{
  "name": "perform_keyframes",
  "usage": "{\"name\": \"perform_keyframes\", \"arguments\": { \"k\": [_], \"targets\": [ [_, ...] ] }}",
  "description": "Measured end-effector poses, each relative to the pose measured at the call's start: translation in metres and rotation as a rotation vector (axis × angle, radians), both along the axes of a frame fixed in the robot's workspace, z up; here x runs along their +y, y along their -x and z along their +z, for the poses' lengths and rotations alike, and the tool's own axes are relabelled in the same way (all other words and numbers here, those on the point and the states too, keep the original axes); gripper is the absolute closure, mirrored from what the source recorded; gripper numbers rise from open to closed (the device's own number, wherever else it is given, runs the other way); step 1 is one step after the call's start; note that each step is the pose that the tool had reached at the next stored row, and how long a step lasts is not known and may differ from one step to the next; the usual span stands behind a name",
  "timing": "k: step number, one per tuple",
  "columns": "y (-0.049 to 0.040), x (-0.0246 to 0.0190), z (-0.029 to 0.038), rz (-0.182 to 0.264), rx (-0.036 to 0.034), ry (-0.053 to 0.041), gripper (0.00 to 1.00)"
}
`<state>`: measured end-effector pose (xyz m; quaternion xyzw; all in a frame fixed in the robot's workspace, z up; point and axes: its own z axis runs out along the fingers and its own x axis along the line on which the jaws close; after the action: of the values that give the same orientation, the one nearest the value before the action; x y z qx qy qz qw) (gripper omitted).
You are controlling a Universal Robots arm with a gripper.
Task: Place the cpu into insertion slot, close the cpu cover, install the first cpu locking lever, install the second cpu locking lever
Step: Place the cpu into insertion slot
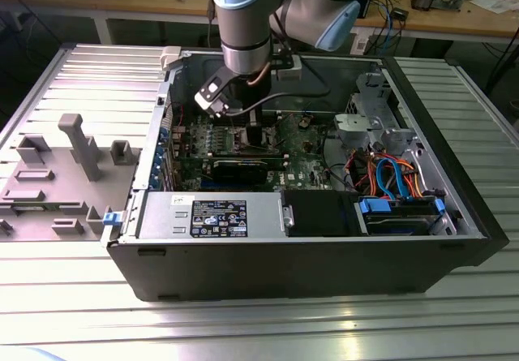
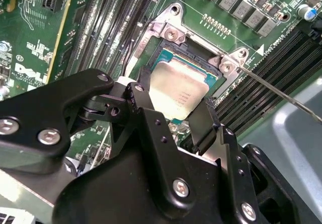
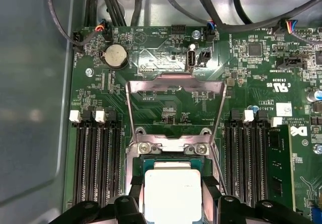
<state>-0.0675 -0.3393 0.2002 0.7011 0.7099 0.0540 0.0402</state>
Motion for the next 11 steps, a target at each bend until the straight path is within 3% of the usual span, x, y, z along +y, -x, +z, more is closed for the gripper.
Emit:
{"name": "perform_keyframes", "arguments": {
  "k": [11],
  "targets": [
    [0.0001,0.0,-0.0038,-0.011,0.0002,0.0003,0.46]
  ]
}}
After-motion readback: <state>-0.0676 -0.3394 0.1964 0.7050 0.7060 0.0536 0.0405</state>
